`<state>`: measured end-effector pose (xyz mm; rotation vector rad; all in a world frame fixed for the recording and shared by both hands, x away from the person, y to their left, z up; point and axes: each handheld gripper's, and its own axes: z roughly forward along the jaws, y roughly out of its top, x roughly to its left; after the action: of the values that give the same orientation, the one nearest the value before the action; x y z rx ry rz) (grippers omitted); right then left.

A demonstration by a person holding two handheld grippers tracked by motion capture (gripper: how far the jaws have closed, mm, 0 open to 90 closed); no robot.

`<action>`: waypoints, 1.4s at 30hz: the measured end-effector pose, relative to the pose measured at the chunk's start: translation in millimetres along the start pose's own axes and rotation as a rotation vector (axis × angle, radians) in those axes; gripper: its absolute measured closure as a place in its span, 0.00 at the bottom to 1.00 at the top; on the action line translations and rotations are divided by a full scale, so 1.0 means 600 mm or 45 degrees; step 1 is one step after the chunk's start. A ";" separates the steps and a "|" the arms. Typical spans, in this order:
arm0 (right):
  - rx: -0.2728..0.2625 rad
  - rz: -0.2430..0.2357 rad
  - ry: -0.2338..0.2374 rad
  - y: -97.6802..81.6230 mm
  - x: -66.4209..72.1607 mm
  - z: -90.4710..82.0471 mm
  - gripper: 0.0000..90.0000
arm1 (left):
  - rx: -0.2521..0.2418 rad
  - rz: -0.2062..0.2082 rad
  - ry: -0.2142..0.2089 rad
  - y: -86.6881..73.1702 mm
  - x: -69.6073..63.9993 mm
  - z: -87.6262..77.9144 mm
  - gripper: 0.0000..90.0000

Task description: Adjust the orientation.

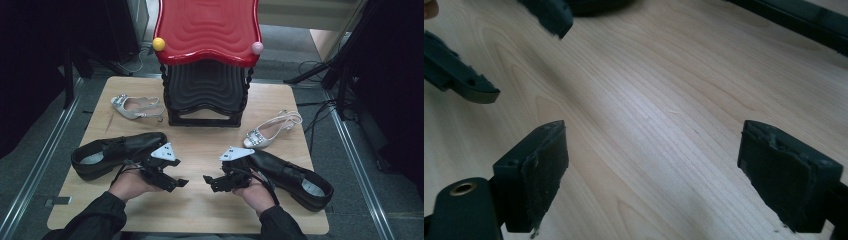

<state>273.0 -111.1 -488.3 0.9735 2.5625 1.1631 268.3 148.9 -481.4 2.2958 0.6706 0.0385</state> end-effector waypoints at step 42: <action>0.038 -0.055 0.067 -0.003 -0.023 -0.049 0.37 | 0.012 -0.116 0.042 0.007 0.011 -0.039 0.40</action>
<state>271.1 -138.4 -471.0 0.9009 2.6359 1.1573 270.5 164.5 -462.8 2.2755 0.7938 0.0305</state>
